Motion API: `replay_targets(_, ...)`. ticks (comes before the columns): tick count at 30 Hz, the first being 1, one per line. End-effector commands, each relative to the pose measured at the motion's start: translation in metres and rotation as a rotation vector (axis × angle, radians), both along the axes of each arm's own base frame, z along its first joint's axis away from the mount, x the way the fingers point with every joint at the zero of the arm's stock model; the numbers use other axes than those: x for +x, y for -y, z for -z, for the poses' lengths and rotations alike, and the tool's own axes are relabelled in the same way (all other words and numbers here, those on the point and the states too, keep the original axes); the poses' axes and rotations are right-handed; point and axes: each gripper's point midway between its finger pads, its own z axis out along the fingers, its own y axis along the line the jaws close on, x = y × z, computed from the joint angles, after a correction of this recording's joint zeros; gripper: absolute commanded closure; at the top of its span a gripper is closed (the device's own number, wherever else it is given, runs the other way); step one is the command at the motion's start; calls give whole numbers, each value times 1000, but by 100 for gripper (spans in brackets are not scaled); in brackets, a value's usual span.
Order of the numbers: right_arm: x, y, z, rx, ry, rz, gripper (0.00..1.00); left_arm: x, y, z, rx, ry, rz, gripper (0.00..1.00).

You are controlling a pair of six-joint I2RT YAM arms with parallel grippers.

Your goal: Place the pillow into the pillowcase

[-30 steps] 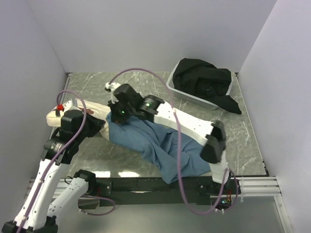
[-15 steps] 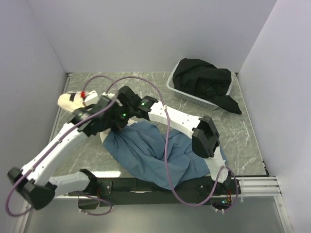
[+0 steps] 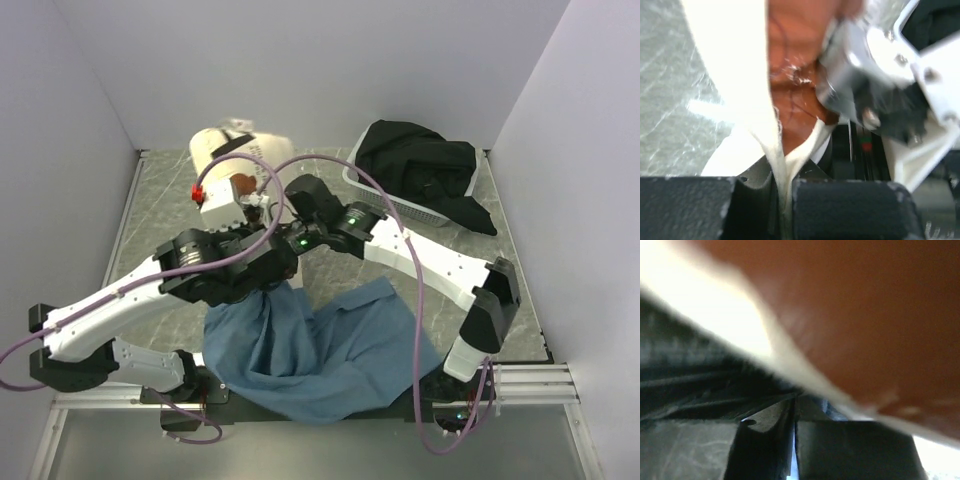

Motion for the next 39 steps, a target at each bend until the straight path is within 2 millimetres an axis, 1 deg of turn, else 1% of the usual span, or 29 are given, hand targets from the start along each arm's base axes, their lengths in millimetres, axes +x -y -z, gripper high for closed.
replay_targets(1, -1, 10, 17, 32, -116, -36, 96, 44, 42, -77, -289, 305, -166, 99)
replay_targets(3, 17, 18, 18, 27, -165, 46, 96, 53, 36, -71, -227, 277, -193, 99)
replay_targets(4, 28, 20, 18, 35, -167, 79, 96, 70, 31, -61, -147, 250, -212, 99)
replay_targets(5, 44, 25, 19, 25, -187, 139, 96, 79, 32, -55, -114, 230, -206, 99)
replay_targets(7, 55, 27, 20, 21, -199, 171, 95, 98, 37, -38, -47, 174, -185, 99)
replay_targets(9, 78, 31, 31, -16, -210, 283, 95, 109, 36, -24, 10, 144, -190, 99)
replay_targets(11, 96, 39, 44, -67, -238, 394, 96, 123, 33, 3, 57, 78, -222, 99)
replay_targets(12, 112, 50, 60, -103, -240, 485, 97, 126, 34, 15, 64, 45, -219, 99)
replay_targets(13, 124, 58, 66, -114, -238, 545, 97, 133, 32, 27, 95, 22, -226, 99)
replay_targets(14, 131, 65, 72, -123, -262, 603, 97, 143, 38, 32, 72, 28, -222, 99)
replay_targets(15, 146, 84, 86, -146, -269, 690, 97, 146, 40, 45, 87, 1, -208, 99)
replay_targets(16, 154, 93, 91, -151, -271, 736, 97, 153, 44, 61, 93, -38, -194, 98)
replay_targets(17, 157, 102, 97, -166, -282, 779, 97, 158, 49, 68, 87, -49, -189, 96)
replay_targets(18, 167, 115, 102, -176, -276, 831, 98, 162, 55, 72, 83, -56, -184, 93)
replay_targets(19, 171, 123, 106, -189, -271, 856, 98, 166, 62, 89, 107, -90, -175, 91)
replay_targets(21, 174, 137, 112, -199, -274, 893, 98, 171, 71, 94, 107, -114, -170, 83)
replay_targets(22, 182, 149, 116, -213, -264, 931, 98, 172, 80, 104, 107, -141, -147, 78)
replay_targets(23, 182, 157, 121, -229, -261, 953, 98, 174, 85, 105, 96, -146, -132, 60)
replay_targets(25, 188, 171, 128, -256, -253, 996, 99, 179, 98, 99, 46, -127, -80, 52)
replay_targets(27, 189, 180, 133, -275, -241, 1018, 99, 181, 115, 91, -27, -106, -7, 40)
replay_targets(29, 193, 194, 138, -315, -214, 1071, 100, 178, 125, 69, -102, -77, 62, 20)
replay_targets(30, 195, 199, 139, -325, -209, 1084, 100, 177, 127, 62, -117, -61, 87, 15)
replay_targets(31, 194, 203, 140, -336, -209, 1093, 100, 176, 129, 45, -157, -28, 109, 7)
replay_targets(33, 197, 213, 137, -339, -197, 1124, 100, 172, 132, 25, -197, -5, 151, 1)
replay_targets(35, 200, 219, 129, -336, -174, 1145, 100, 169, 126, 14, -223, 12, 149, 1)
replay_targets(36, 200, 221, 125, -343, -163, 1155, 100, 166, 122, 19, -233, -2, 145, 1)
replay_targets(37, 201, 224, 121, -344, -151, 1164, 100, 169, 109, 5, -276, 34, 127, 0)
replay_targets(38, 204, 225, 112, -331, -133, 1174, 100, 169, 100, 5, -294, 36, 115, 1)
replay_targets(39, 204, 228, 110, -341, -124, 1186, 100, 170, 82, 15, -309, 26, 94, 1)
